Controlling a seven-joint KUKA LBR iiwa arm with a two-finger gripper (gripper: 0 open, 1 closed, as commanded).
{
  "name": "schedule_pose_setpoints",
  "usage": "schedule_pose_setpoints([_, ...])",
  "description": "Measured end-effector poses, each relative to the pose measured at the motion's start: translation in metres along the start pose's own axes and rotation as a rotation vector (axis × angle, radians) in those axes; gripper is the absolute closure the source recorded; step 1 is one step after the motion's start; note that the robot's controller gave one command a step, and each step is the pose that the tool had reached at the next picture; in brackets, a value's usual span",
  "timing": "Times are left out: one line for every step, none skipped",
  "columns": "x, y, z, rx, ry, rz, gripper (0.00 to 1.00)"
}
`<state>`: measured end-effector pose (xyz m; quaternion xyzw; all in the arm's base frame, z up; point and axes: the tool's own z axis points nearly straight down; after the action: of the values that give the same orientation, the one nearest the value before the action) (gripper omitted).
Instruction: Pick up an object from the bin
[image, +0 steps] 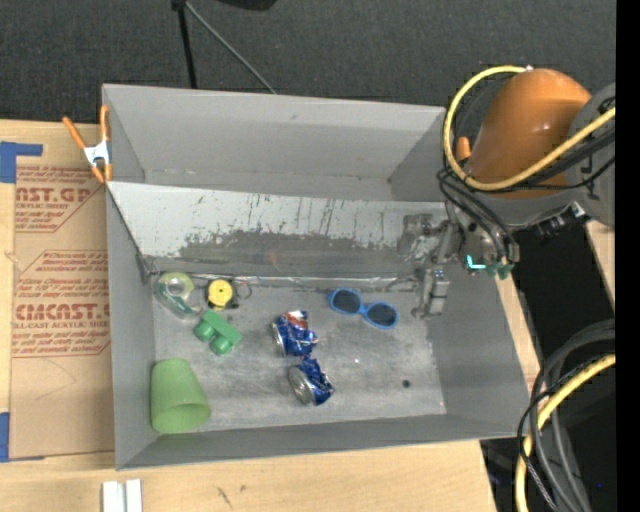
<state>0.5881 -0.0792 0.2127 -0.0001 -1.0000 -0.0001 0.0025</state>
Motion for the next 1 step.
schedule_pose_setpoints([0.0037,0.0362,0.1477,-0.002,0.0,0.106,0.0])
